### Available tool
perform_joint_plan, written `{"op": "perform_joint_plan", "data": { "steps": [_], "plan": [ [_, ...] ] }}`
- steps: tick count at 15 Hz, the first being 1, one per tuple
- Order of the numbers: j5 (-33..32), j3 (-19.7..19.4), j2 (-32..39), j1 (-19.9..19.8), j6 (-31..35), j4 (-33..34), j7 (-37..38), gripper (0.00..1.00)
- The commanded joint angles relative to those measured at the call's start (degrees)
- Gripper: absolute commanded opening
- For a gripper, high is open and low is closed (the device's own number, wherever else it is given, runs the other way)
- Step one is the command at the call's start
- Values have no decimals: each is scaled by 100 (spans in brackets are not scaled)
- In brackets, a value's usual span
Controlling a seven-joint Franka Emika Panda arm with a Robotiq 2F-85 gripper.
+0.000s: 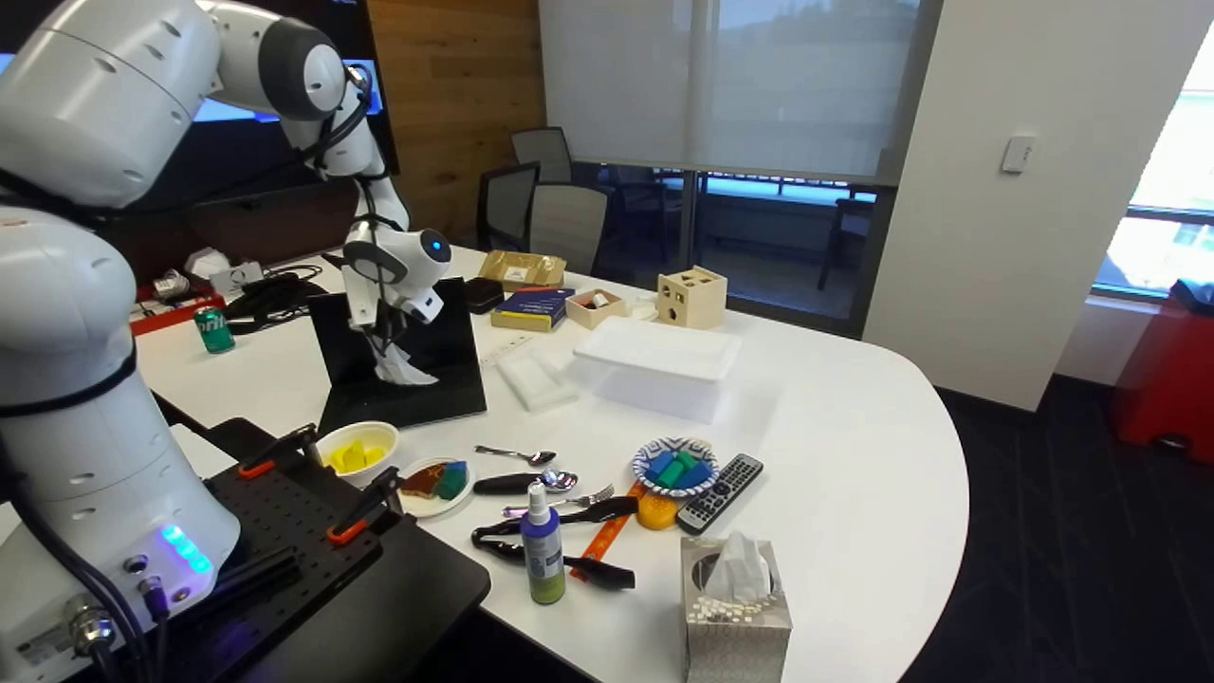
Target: Use the tissue to clean the laptop's screen
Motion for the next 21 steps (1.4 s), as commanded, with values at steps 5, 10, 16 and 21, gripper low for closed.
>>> {"op": "perform_joint_plan", "data": {
  "steps": [5,10,16,21],
  "plan": [
    [2304,495,-412,-2,903,-466,-2433,0],
    [4890,380,-782,-122,1466,-471,-4497,0],
    [6350,-302,-763,-36,1527,-180,-5455,0],
    [6002,-349,-498,-38,1604,-35,-5104,0]
  ]
}}
